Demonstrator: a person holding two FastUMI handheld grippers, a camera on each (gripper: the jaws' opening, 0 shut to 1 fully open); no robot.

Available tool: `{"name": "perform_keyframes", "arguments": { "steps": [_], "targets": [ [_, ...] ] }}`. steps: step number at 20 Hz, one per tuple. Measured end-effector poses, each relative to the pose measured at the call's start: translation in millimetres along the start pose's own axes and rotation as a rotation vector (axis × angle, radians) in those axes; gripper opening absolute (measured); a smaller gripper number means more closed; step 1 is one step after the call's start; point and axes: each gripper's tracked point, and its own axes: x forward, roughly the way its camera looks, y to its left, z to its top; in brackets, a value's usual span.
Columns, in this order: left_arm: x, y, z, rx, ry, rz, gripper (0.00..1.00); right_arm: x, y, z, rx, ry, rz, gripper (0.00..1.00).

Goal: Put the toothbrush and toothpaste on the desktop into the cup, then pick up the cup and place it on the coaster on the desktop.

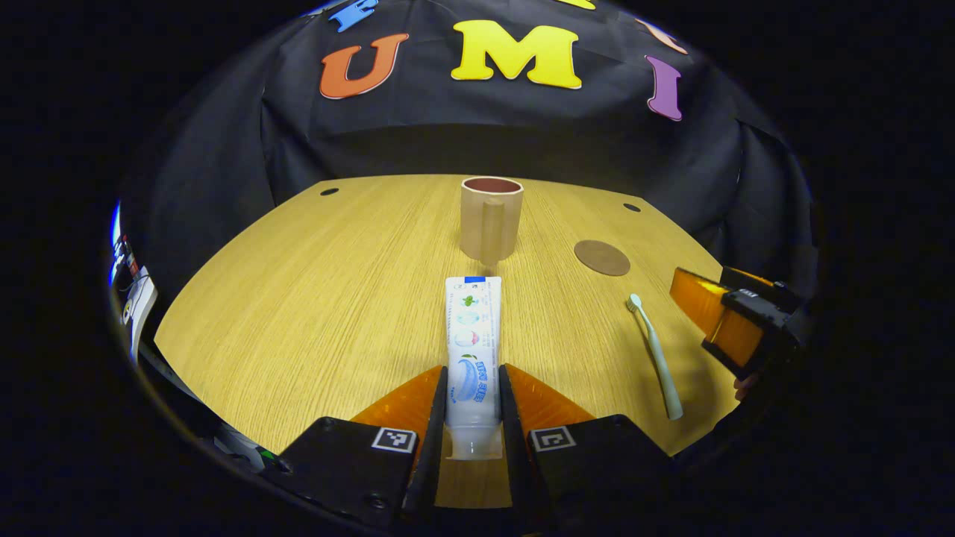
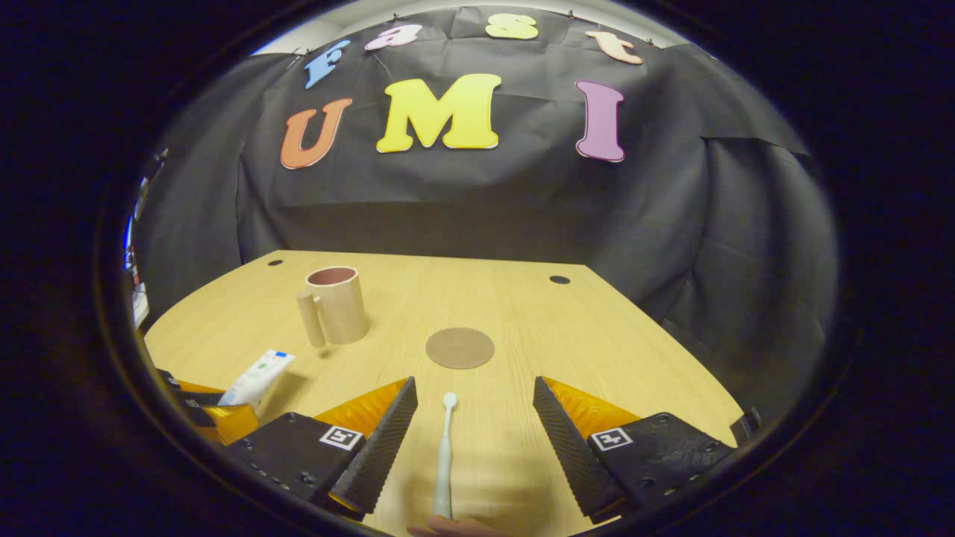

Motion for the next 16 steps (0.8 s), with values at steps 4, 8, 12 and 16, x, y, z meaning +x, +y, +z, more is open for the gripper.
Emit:
{"name": "perform_keyframes", "arguments": {
  "steps": [4,8,12,16],
  "targets": [
    [-4.9,5.0,13.2,-0.017,-0.053,0.012,0.41,11.2,9.7,-31.0,0.037,0.126,0.016,0.95],
    [-10.2,2.1,15.5,-0.011,-0.073,-0.002,0.41,15.0,18.3,-51.8,0.036,0.200,0.039,0.95],
    [-13.3,-2.2,14.6,0.002,-0.075,-0.011,0.41,18.3,32.9,-72.9,0.067,0.299,0.081,0.92],
    [-12.2,-3.6,10.0,-0.018,-0.046,-0.026,0.41,25.4,30.4,-70.1,0.059,0.307,0.058,0.80]
  ]
}}
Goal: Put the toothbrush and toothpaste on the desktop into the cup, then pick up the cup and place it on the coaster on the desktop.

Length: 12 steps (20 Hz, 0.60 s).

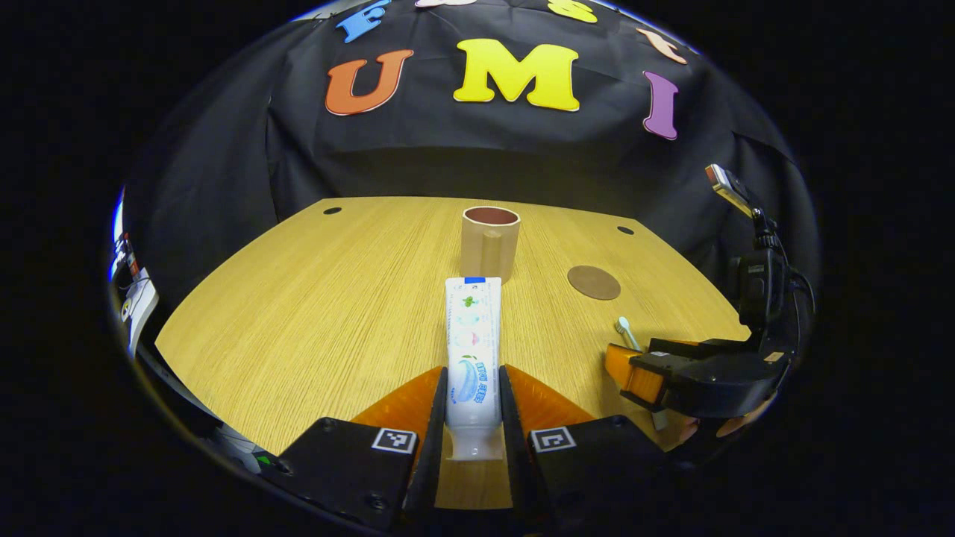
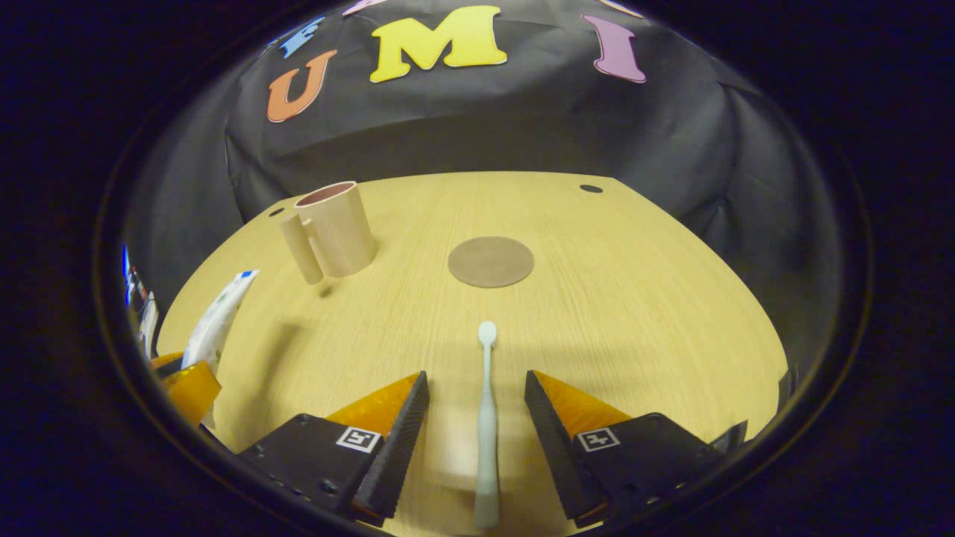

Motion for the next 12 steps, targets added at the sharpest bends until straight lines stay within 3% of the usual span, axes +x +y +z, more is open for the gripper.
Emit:
{"name": "perform_keyframes", "arguments": {
  "steps": [3,4,5,6,7,8,12],
  "targets": [
    [-1.7,1.6,0.3,-0.002,0.004,0.006,0.41,2.2,-0.9,2.2,0.026,0.004,0.005,0.65],
    [-2.9,2.2,0.3,-0.001,0.002,0.010,0.41,4.5,-0.4,3.1,0.027,-0.003,0.012,0.44],
    [-2.8,2.9,0.9,0.001,0.001,0.014,0.41,5.4,-2.6,1.8,0.011,-0.010,0.011,0.42],
    [-1.9,3.2,1.2,0.001,0.001,0.015,0.41,3.7,-2.5,2.7,0.017,-0.012,0.016,0.27],
    [-1.1,2.9,0.8,-0.002,0.004,0.014,0.46,4.8,-3.3,2.3,0.020,-0.011,0.022,0.21],
    [-1.0,2.4,-1.7,-0.006,0.010,0.013,0.41,4.6,-3.6,5.3,0.025,-0.013,0.027,0.05],
    [-1.8,4.3,-0.6,-0.001,0.012,0.019,0.41,2.6,-0.7,6.2,0.016,-0.048,0.067,0.01]
  ]
}}
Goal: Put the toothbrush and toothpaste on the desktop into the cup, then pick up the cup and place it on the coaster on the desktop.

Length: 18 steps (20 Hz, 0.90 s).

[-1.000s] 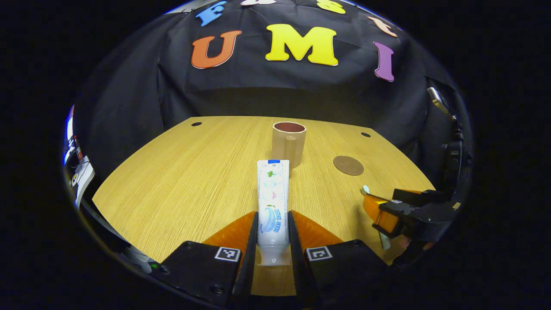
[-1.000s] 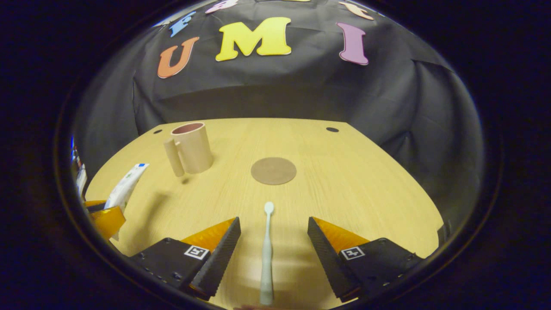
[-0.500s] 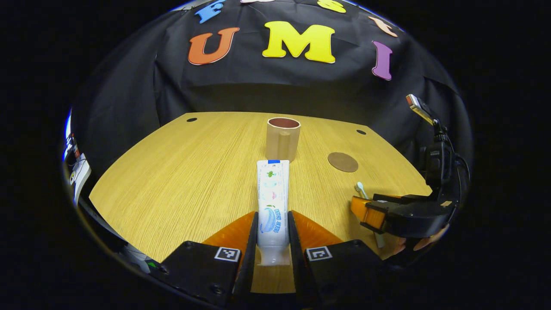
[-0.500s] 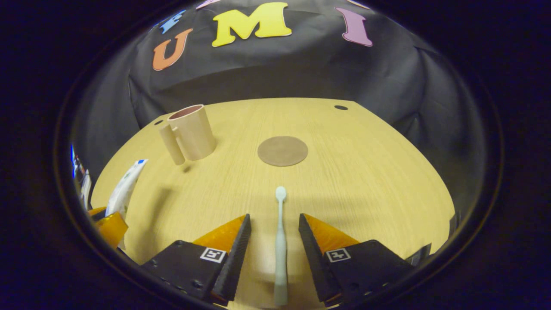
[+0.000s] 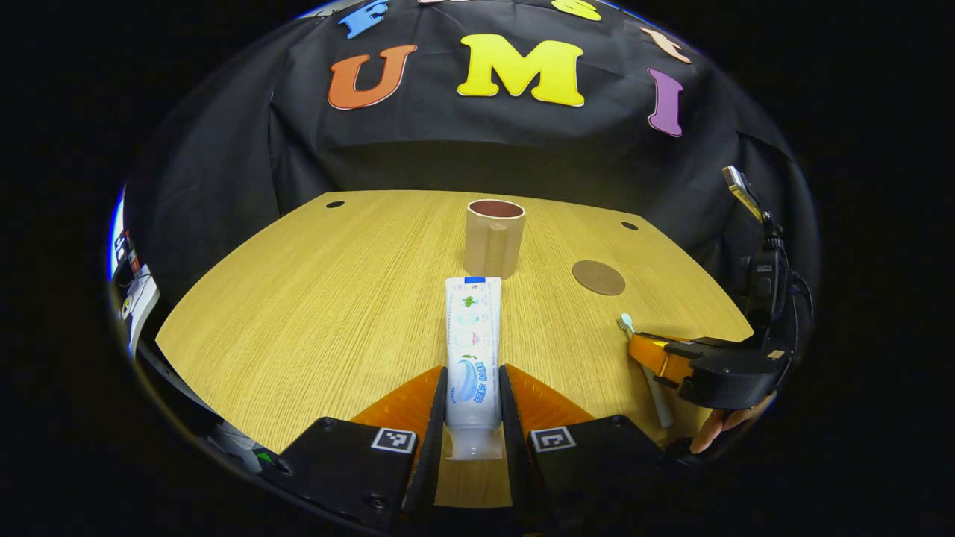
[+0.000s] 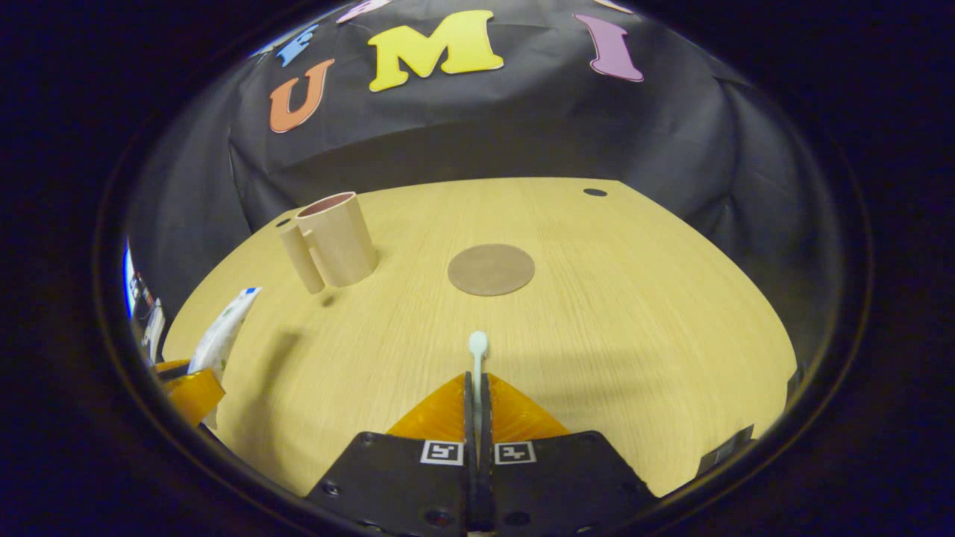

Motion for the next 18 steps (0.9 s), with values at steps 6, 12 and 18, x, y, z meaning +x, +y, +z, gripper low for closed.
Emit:
{"name": "perform_keyframes", "arguments": {
  "steps": [6,12,18],
  "targets": [
    [0.0,4.6,6.4,-0.007,-0.028,0.010,0.42,-37.4,-0.6,28.1,0.005,-0.167,0.029,0.00],
    [-1.2,1.1,11.6,0.006,-0.058,-0.004,0.42,-91.8,5.0,62.2,-0.036,-0.375,0.039,0.00],
    [-9.5,-0.9,40.4,0.044,-0.206,-0.010,0.42,-139.3,7.4,80.2,-0.059,-0.510,0.051,0.00]
  ]
}}
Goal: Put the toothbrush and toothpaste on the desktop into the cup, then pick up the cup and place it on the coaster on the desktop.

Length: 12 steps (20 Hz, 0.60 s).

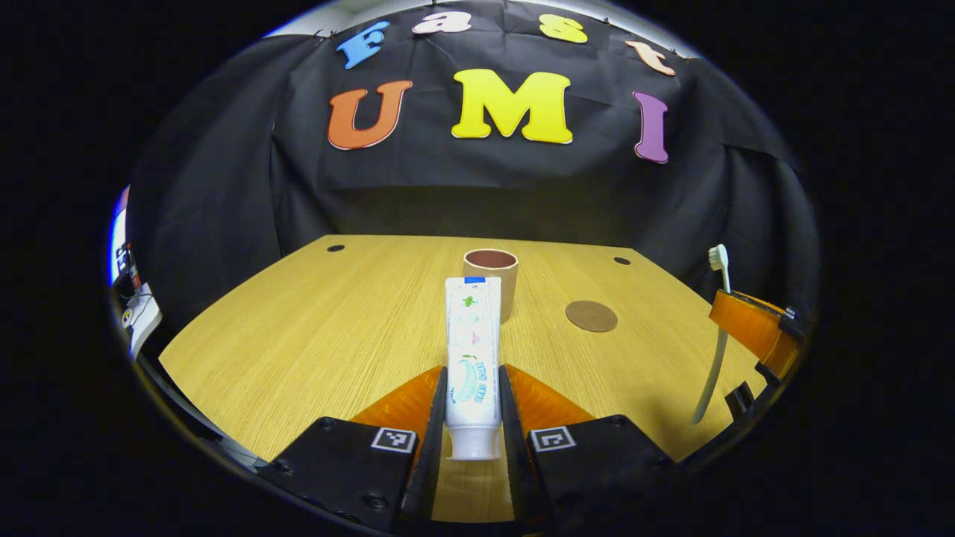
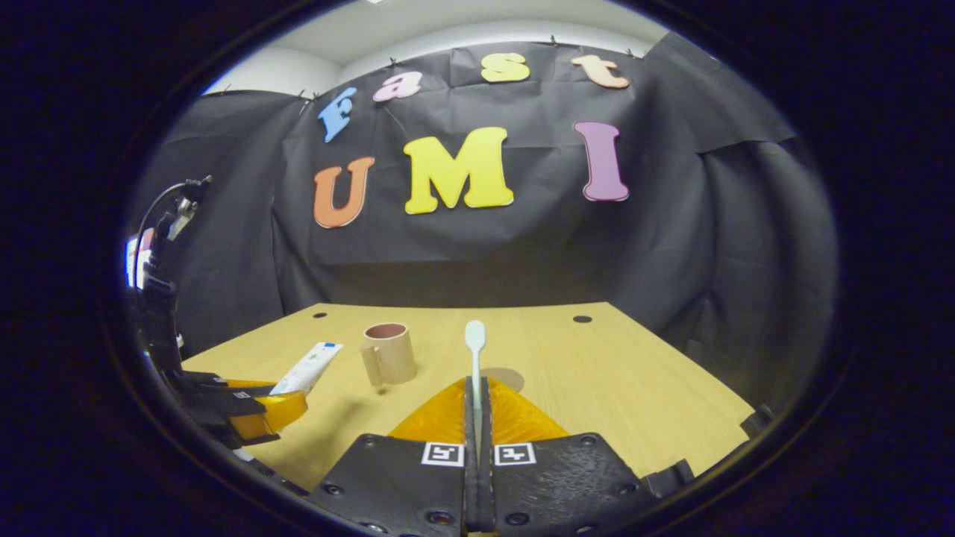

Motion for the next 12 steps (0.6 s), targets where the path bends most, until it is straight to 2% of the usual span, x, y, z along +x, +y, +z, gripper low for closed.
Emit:
{"name": "perform_keyframes", "arguments": {
  "steps": [6,12],
  "targets": [
    [13.7,-4.2,29.1,-0.027,-0.097,-0.056,0.41,-9.4,-4.2,11.3,0.022,-0.059,0.009,0.00],
    [80.0,7.4,89.1,-0.067,-0.183,-0.058,0.41,-11.6,-15.5,5.2,0.012,-0.058,-0.004,0.00]
  ]
}}
